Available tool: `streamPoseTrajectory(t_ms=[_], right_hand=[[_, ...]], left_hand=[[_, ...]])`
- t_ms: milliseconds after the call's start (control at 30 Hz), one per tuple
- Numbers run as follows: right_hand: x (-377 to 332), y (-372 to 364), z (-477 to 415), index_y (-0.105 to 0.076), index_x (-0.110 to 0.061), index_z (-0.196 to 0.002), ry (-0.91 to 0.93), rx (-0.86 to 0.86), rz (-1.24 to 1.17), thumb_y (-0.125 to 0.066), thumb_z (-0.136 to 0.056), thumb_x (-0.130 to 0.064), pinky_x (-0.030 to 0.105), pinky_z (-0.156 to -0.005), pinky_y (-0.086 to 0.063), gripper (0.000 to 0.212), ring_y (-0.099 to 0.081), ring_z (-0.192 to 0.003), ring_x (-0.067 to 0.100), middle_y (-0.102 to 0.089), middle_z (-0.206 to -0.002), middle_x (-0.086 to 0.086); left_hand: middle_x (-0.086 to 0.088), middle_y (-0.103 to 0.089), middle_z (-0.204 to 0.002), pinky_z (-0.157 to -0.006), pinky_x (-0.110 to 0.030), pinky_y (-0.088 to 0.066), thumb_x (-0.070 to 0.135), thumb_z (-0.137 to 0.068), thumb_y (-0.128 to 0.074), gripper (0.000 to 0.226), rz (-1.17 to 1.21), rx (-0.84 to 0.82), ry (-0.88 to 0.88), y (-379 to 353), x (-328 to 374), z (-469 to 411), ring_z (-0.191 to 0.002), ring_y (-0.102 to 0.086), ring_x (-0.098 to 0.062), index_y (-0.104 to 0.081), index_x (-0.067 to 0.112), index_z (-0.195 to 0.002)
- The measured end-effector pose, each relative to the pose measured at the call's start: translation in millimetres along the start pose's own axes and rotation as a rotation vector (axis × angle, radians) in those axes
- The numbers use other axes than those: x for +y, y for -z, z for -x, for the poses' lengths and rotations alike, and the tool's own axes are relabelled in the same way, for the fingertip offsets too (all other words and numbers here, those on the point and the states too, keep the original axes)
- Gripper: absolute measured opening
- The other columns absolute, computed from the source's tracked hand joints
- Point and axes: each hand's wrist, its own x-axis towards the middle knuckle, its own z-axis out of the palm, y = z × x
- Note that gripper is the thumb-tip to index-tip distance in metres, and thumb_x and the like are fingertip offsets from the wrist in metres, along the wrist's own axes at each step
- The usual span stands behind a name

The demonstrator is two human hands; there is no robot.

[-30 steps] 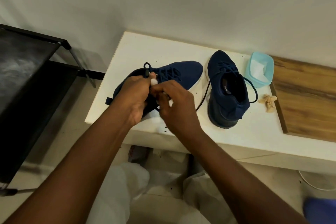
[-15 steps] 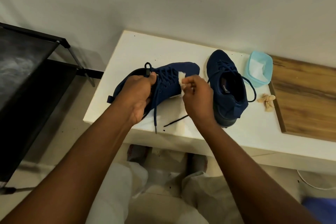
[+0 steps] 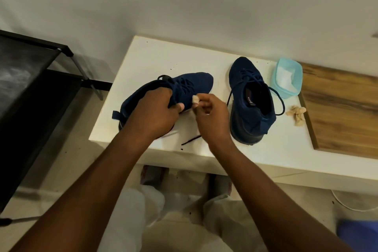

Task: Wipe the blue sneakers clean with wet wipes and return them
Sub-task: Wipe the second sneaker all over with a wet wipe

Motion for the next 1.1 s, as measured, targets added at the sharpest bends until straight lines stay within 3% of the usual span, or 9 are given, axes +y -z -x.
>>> streamPoseTrajectory(t_ms=[100, 200, 267, 467, 600, 700, 867, 967, 1100], right_hand=[[-21.4, -10.9, 25.9, -0.072, -0.012, -0.104, 0.189, -0.034, -0.086, -0.063, -0.089, 0.002, 0.021, -0.079, -0.054, 0.023, -0.066, -0.089, 0.007, -0.071, -0.097, -0.002], [-35.3, -13.7, 41.8, -0.074, -0.009, -0.104, 0.437, -0.140, -0.048, -0.065, -0.089, 0.004, 0.016, -0.078, -0.050, 0.022, -0.062, -0.089, 0.006, -0.068, -0.097, 0.001], [-33.1, -10.9, 33.4, -0.075, -0.010, -0.103, 0.552, -0.160, 0.039, -0.067, -0.087, 0.006, 0.014, -0.077, -0.048, 0.024, -0.059, -0.085, 0.006, -0.066, -0.094, 0.003], [-20.8, 12.5, -3.3, -0.076, -0.016, -0.101, 0.313, 0.119, 0.066, -0.068, -0.089, -0.001, 0.018, -0.075, -0.050, 0.021, -0.062, -0.088, 0.004, -0.067, -0.098, -0.003], [-39.7, -10.4, 50.4, -0.074, -0.007, -0.100, 0.602, -0.159, 0.097, -0.068, -0.086, 0.002, 0.028, -0.078, -0.053, 0.018, -0.061, -0.092, 0.019, -0.065, -0.099, 0.008], [-41.5, -15.2, 55.8, -0.074, -0.008, -0.104, 0.735, -0.323, 0.246, -0.074, -0.081, 0.000, 0.025, -0.079, -0.049, 0.025, -0.057, -0.096, 0.021, -0.064, -0.102, 0.009], [-26.7, 12.0, 3.2, -0.074, -0.007, -0.100, 0.462, -0.019, 0.210, -0.065, -0.087, 0.003, 0.044, -0.080, -0.055, 0.019, -0.064, -0.089, 0.023, -0.069, -0.095, 0.008], [-36.9, 8.3, 36.7, -0.074, -0.007, -0.099, 0.526, -0.191, 0.253, -0.069, -0.085, -0.001, 0.039, -0.081, -0.055, 0.016, -0.063, -0.090, 0.026, -0.069, -0.095, 0.009], [-37.4, 0.9, 60.4, -0.074, -0.011, -0.104, 0.678, -0.441, 0.310, -0.078, -0.076, 0.001, 0.026, -0.082, -0.048, 0.032, -0.058, -0.096, 0.021, -0.066, -0.102, 0.006]], left_hand=[[0.002, -0.072, -0.083, -0.079, -0.037, -0.054, 0.033, -0.099, -0.059, 0.019, 0.200, 0.072, 0.082, 11.0, 2.6, -1.2, -0.080, -0.067, -0.016, -0.073, 0.021, -0.096], [0.002, -0.077, -0.090, -0.086, -0.039, -0.056, 0.028, -0.099, -0.061, 0.015, 0.585, 0.098, 0.252, 24.5, -3.7, 1.1, -0.088, -0.072, -0.019, -0.076, 0.024, -0.102], [0.001, -0.078, -0.090, -0.088, -0.042, -0.057, 0.026, -0.099, -0.062, 0.015, 0.673, 0.098, 0.298, 29.2, -8.9, 0.8, -0.089, -0.074, -0.021, -0.076, 0.021, -0.102], [-0.004, -0.079, -0.097, -0.097, -0.049, -0.054, 0.026, -0.092, -0.070, 0.015, 0.863, 0.088, 0.468, 22.7, -14.2, -6.2, -0.097, -0.073, -0.029, -0.076, 0.017, -0.102], [-0.009, -0.078, -0.099, -0.090, -0.049, -0.058, 0.028, -0.093, -0.069, 0.020, 0.912, 0.136, 0.553, 21.2, -23.7, -5.9, -0.091, -0.074, -0.031, -0.075, 0.014, -0.105], [-0.012, -0.077, -0.098, -0.074, -0.041, -0.059, 0.027, -0.096, -0.066, 0.019, 0.943, 0.164, 0.562, 23.1, -31.8, -5.9, -0.083, -0.073, -0.030, -0.074, 0.011, -0.102], [-0.008, -0.077, -0.102, -0.096, -0.054, -0.053, 0.029, -0.095, -0.067, 0.019, 0.961, 0.133, 0.562, 17.7, -22.6, -6.4, -0.098, -0.071, -0.033, -0.075, 0.015, -0.104], [-0.007, -0.077, -0.101, -0.094, -0.053, -0.056, 0.030, -0.094, -0.067, 0.019, 0.925, 0.146, 0.552, 14.9, -18.8, -5.7, -0.095, -0.072, -0.031, -0.074, 0.016, -0.106], [-0.010, -0.075, -0.106, -0.086, -0.048, -0.059, 0.031, -0.097, -0.065, 0.028, 0.918, 0.174, 0.583, 19.1, -23.0, -4.3, -0.093, -0.072, -0.031, -0.069, 0.012, -0.117]])
